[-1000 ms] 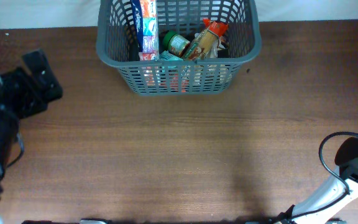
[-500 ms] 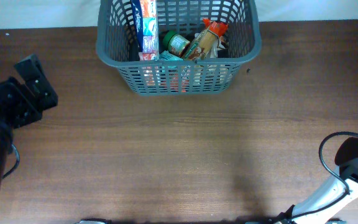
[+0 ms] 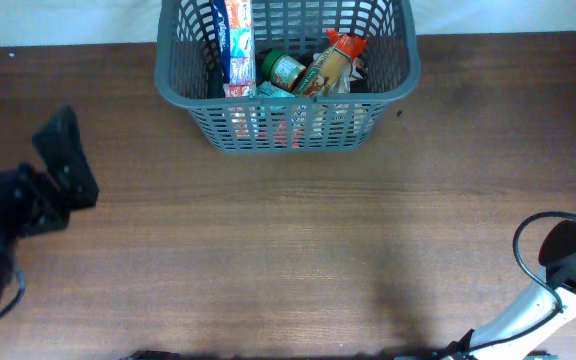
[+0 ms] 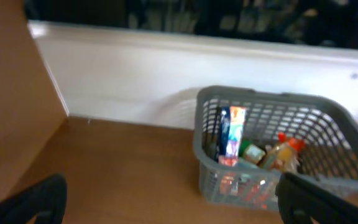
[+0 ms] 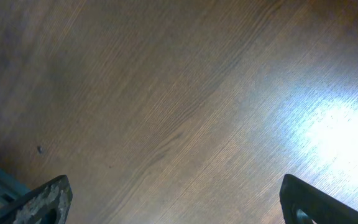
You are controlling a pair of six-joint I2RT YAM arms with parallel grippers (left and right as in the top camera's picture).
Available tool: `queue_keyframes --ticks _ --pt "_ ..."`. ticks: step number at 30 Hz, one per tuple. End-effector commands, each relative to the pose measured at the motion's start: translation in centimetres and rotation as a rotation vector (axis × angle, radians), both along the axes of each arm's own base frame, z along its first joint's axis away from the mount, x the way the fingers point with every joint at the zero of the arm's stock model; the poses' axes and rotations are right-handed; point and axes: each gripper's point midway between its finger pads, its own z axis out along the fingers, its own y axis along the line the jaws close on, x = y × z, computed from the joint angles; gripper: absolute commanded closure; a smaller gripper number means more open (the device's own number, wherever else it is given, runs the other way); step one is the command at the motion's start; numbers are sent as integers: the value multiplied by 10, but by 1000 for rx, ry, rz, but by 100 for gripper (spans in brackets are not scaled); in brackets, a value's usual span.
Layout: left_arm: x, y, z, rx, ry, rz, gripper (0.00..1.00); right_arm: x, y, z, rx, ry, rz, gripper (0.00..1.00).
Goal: Pack container
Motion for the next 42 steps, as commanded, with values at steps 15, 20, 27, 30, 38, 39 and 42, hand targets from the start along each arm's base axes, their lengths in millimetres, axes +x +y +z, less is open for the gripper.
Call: queue_keyframes --ticks 15,20,27,30,38,39,42 --pt "-36 -33 -110 123 -61 -257 1 -4 -1 3 -12 3 -8 1" --pt "-32 -41 -147 133 -121 -305 1 -4 -1 3 -12 3 -8 1" --pt "-26 -38 -209 118 -100 -296 1 -4 -1 4 -12 2 -8 1" --pt "-23 -37 -233 116 -87 -291 1 -4 -1 4 -12 2 -8 1" --pt "-14 -44 -274 94 -147 -324 1 -4 -1 3 -12 3 -8 1" --pt "-14 -44 -277 83 -155 -320 1 -4 -1 4 -12 2 -8 1" --pt "-10 -43 -292 49 -160 -313 1 -4 -1 4 -12 2 -8 1"
